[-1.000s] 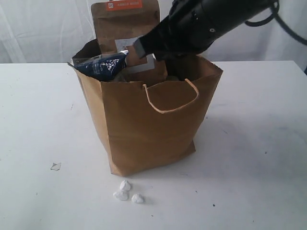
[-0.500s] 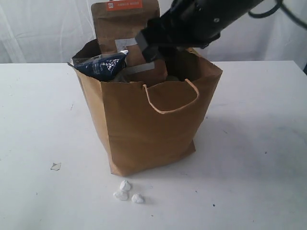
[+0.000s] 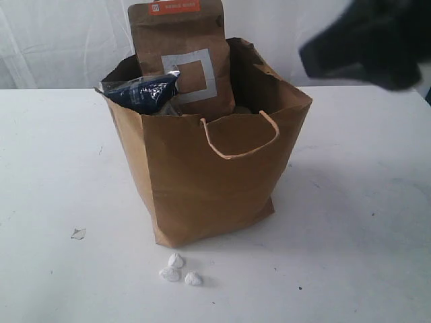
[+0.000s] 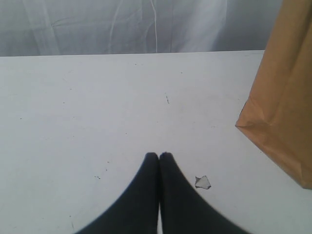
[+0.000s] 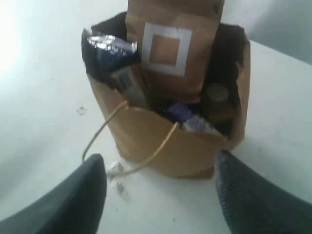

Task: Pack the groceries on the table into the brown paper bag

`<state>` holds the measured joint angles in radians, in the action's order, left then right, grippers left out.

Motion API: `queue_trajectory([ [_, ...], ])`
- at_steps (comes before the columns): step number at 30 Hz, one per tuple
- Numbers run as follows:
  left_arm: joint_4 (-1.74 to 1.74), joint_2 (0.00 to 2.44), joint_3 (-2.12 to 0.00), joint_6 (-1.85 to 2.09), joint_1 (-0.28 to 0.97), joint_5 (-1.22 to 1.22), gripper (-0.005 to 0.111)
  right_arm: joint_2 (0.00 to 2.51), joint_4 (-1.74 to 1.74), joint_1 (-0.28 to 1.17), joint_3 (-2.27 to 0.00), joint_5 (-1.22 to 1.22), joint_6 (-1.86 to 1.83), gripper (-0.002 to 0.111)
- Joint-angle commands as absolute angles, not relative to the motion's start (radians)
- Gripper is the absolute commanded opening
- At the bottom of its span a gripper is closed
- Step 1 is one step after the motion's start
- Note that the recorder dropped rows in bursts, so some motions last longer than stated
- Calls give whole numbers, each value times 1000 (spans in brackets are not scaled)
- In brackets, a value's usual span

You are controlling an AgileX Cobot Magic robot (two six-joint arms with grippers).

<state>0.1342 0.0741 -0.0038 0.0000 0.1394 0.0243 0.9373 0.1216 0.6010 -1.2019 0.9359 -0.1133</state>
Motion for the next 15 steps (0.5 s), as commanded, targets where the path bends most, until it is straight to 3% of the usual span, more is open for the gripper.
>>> queue_trajectory([
  [1,133,69,0,0,137,23,0,785,143,597,-1004,947,-96,60],
  [10,133,69,0,0,137,23,0,857,404,597,-707,932,-515,60],
  [15,133,69,0,0,137,23,0,1091,424,756,-638,725,-689,60],
])
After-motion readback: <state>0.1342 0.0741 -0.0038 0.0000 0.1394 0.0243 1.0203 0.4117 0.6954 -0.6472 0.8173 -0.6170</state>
